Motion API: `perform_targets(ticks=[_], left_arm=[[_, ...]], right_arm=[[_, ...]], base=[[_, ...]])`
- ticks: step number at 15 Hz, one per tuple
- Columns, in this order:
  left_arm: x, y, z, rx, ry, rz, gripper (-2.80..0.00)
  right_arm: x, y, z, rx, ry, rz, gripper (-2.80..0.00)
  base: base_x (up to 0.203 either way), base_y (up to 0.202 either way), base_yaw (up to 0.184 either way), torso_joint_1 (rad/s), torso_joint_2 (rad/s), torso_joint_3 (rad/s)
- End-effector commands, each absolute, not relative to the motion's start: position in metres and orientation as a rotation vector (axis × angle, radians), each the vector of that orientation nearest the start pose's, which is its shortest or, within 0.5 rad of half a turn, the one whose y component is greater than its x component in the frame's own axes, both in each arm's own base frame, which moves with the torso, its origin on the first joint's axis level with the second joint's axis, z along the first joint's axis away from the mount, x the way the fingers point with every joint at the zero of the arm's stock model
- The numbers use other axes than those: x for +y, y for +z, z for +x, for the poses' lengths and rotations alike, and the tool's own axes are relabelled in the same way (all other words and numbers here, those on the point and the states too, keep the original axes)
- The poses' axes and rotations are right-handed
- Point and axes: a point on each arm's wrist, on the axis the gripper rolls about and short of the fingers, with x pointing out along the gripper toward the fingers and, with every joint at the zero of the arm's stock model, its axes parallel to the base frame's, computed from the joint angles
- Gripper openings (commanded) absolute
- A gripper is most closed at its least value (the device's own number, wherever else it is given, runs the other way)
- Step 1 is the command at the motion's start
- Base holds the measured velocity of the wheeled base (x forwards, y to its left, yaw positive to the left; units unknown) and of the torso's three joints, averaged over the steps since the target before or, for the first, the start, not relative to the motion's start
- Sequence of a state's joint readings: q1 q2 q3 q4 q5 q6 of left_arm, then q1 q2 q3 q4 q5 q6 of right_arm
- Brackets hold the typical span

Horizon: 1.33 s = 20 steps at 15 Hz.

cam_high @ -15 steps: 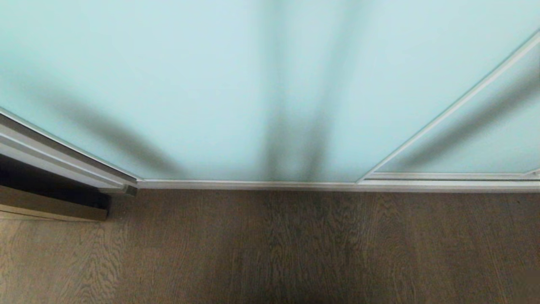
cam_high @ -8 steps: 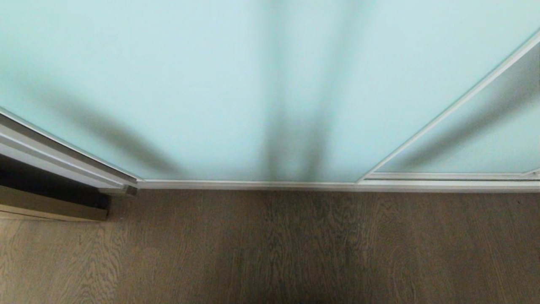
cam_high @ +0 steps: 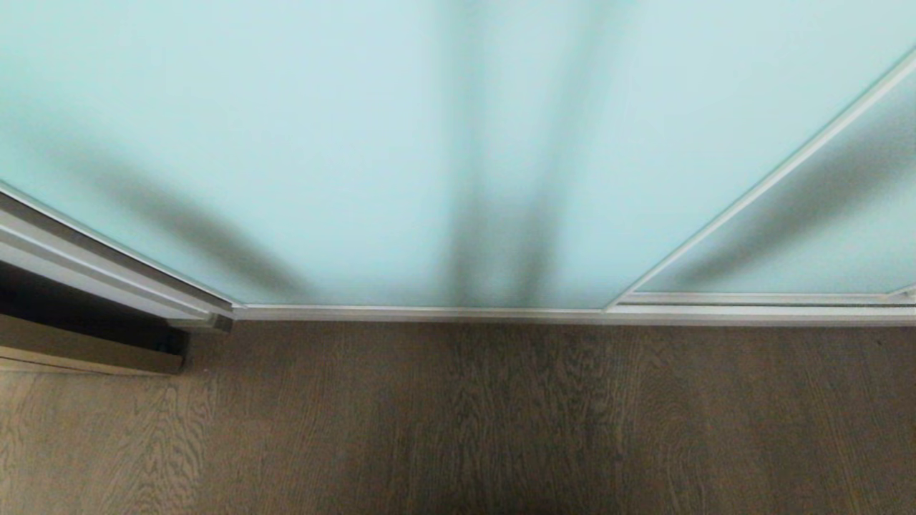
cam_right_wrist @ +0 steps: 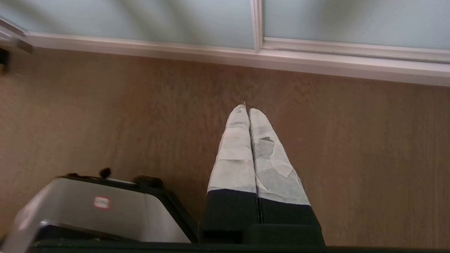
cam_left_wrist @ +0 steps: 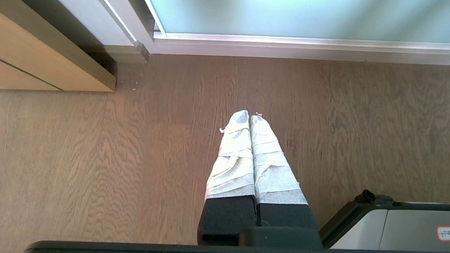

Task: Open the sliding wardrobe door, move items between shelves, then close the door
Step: Open the door

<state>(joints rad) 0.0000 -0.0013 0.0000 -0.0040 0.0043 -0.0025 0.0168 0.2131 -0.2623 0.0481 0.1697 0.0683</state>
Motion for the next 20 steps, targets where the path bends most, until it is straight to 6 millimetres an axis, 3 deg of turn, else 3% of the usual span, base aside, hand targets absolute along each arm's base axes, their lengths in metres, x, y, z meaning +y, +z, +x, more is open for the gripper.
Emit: perform_targets(ticks=[1,4,7,20], left_arm=[[0.0,0.076,-0.023,-0.003,0.005,-0.003,-2.8],[0.0,0.076,-0.023,-0.003,0.005,-0.003,-2.8],[0.0,0.076,-0.023,-0.003,0.004,-0.003,-2.8],[0.0,0.076,-0.023,-0.003,0.005,-0.003,-2.8]], right_arm=[[0.003,0.128,-0.034,-0.062,0.179,0.058,-2.8],[0.002,0.091,-0.031,-0.006,0.126,-0.007,-2.8],[0.0,0.078,-0.023,-0.022,0.029,-0.027,-2.8],[0.0,0.076,-0.023,-0.016,0.019,0.008,-2.8]], base=[[0.0,0.0,0.0,0.0,0.0,0.0],[0.0,0.0,0.0,0.0,0.0,0.0],[0.0,0.0,0.0,0.0,0.0,0.0],[0.0,0.0,0.0,0.0,0.0,0.0]])
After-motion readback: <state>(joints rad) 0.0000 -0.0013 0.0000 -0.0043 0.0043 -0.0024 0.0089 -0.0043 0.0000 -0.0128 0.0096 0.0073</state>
